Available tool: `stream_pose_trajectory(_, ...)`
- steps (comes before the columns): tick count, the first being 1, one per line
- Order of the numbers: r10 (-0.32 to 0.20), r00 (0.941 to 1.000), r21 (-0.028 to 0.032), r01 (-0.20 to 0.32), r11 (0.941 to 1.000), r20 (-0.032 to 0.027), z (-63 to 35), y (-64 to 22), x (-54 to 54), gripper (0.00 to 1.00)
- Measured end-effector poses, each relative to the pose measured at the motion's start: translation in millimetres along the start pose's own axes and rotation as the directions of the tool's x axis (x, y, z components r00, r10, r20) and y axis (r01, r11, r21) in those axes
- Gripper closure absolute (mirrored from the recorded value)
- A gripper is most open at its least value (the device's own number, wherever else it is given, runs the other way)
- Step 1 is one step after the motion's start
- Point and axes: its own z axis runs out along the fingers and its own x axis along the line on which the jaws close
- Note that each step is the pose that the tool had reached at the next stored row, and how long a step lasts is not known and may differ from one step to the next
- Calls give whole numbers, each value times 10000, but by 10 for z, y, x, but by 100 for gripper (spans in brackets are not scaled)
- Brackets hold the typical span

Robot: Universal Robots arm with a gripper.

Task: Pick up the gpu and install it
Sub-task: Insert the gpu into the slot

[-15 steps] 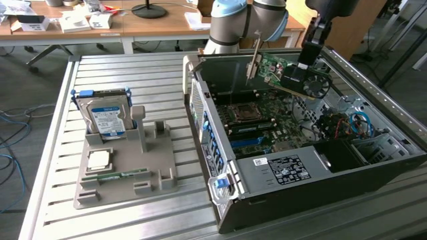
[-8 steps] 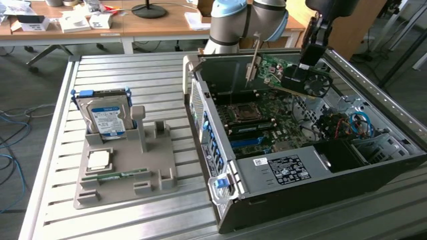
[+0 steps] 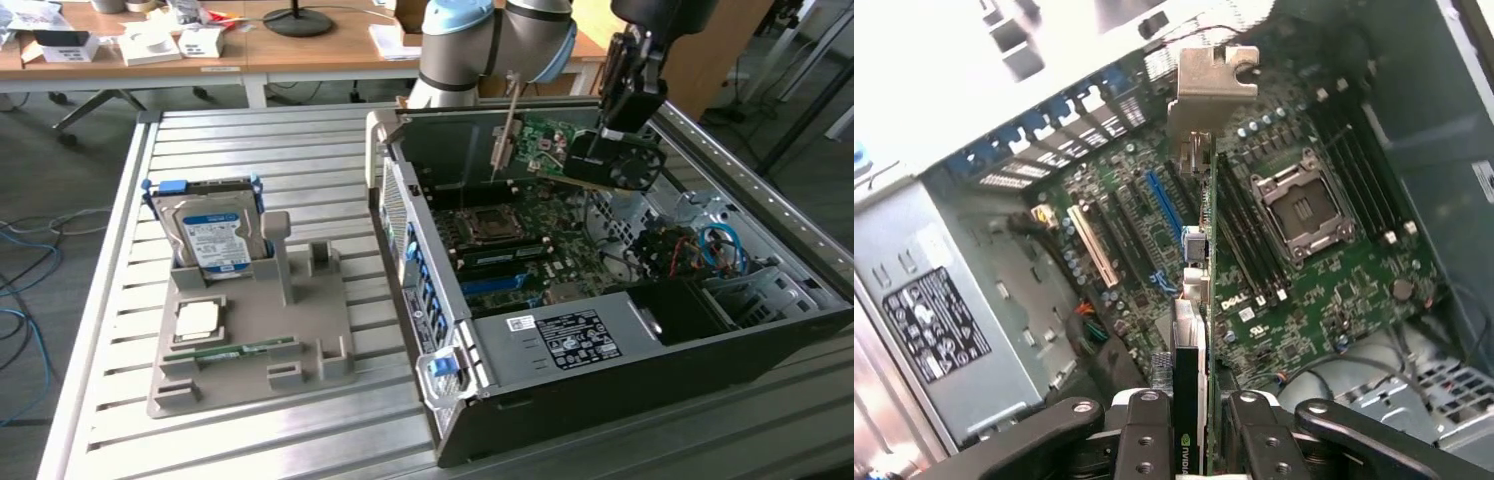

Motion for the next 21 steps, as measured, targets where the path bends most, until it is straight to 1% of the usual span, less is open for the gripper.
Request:
stream_pose_trajectory(3, -548, 9985, 26, 548, 9985, 8, 3, 0, 0, 74)
stream_pose_trajectory(8, -1304, 9915, 62, 1303, 9914, 15, 7, 0, 0, 74)
stream_pose_trajectory(12, -1797, 9837, 87, 1797, 9837, 18, 9, 0, 0, 74)
stream_pose_trajectory(17, -2505, 9681, 122, 2505, 9680, 23, 14, 0, -1, 74)
stream_pose_trajectory(19, -2602, 9655, 127, 2602, 9655, 24, 15, 1, -1, 74)
stream_pose_trajectory(21, -2607, 9654, 127, 2607, 9653, 23, 15, 1, -1, 74)
